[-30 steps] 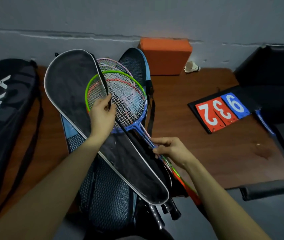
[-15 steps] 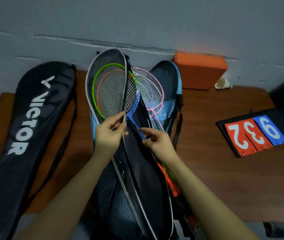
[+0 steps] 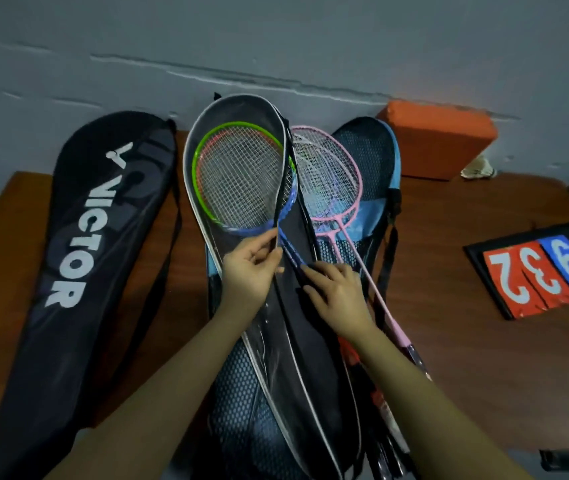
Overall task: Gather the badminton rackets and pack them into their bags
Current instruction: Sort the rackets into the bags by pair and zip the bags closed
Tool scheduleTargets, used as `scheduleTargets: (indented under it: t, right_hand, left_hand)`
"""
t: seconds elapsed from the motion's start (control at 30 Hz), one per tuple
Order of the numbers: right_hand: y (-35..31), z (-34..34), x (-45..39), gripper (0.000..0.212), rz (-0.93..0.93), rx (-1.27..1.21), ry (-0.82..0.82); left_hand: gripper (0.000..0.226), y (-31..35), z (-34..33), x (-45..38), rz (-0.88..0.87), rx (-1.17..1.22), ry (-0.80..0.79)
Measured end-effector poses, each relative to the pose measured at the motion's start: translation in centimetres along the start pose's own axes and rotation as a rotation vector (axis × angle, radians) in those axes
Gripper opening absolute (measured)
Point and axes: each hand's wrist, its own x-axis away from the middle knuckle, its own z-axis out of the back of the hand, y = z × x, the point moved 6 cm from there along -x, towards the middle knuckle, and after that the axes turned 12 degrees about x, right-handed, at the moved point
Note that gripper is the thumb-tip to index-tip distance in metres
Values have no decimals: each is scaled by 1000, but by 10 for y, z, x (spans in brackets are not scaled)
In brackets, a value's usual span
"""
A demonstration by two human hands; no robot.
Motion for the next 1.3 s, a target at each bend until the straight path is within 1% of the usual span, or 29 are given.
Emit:
scheduleTargets:
  t: [0.07,0.13,0.17,0.3,0.33,0.4,0.47,0.53,0.67,0.8,0.9,0.97,1.03,1.17,1.3]
  right_hand:
    - [8,8,18,39,4,-26,4]
    - [14,17,39,38,24,-57,12]
    - [17,20,50,38,29,-62,10]
    - [37,30,96,35,-20,-99,-27]
    - [42,33,108,36,-28,-120,-29]
    - [50,39,132,36,-1,-145,-35]
    - [58,45,159,37,58,-125,-37]
    - [68,47,185,39,102,-102,-41]
    - [86,41,228,55,152,-66,-143]
    - [86,36,249,72,169,-2,-261]
    - [84,36,255,75,245,96,-254]
    - [84,37,259,69,284,152,-216]
    - [87,38,261,63,252,157,-171]
    - [79,41,265,55,180,27,-152]
    - [60,57,264,47,97,-255,-44]
  left_hand:
    - [33,0,-8,3,-80,-151,-3]
    - [37,1,-20,11,-143,-288,-38]
    - [41,0,-28,16,-137,-328,-72]
    - [64,-21,-50,57,-14,-479,-240]
    - [67,-26,-53,75,-24,-531,-269]
    - [70,-34,-59,117,-98,-611,-298]
    - [74,-41,-62,159,-170,-696,-262]
    - [75,-49,-63,190,-185,-782,-172]
    - [72,-51,-63,232,-141,-921,-24]
    - [73,-54,-59,254,-95,-1036,-1]
    - [69,-55,-56,263,-46,-1026,15]
    - [64,-56,-55,266,-39,-1001,15]
    - [59,-57,-55,268,-24,-954,6]
    - [53,-57,-55,265,7,-889,9]
    - [50,-46,-46,262,-10,-743,30]
